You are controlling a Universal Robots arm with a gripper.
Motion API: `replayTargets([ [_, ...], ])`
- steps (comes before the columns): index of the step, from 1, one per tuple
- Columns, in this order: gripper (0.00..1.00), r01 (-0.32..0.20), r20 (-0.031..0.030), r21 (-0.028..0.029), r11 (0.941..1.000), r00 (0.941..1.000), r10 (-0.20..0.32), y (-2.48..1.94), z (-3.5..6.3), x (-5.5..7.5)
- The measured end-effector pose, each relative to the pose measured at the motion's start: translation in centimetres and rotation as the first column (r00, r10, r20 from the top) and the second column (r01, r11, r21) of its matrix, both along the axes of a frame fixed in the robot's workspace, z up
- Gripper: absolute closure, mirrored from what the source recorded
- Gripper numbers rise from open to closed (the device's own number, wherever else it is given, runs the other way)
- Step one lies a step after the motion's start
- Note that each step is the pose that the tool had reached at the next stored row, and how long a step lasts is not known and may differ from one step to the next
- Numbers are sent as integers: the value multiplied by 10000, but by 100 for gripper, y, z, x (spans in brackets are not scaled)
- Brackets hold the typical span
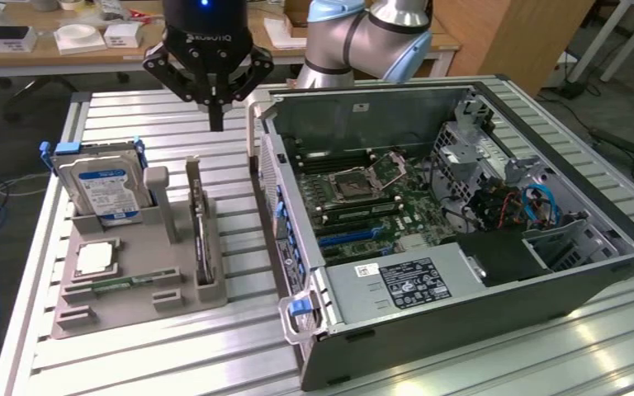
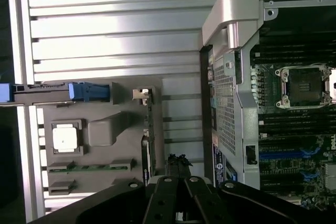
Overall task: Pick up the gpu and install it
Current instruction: 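Reach for the gpu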
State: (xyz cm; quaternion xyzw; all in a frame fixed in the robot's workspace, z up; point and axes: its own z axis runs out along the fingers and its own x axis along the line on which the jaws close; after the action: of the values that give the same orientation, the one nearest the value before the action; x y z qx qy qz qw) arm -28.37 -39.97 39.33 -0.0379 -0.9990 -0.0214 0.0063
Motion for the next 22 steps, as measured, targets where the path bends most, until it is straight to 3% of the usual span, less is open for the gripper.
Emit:
replayTargets([
  [22, 90, 0, 0, 0, 10000, 10000, 0, -9, 0, -252],
])
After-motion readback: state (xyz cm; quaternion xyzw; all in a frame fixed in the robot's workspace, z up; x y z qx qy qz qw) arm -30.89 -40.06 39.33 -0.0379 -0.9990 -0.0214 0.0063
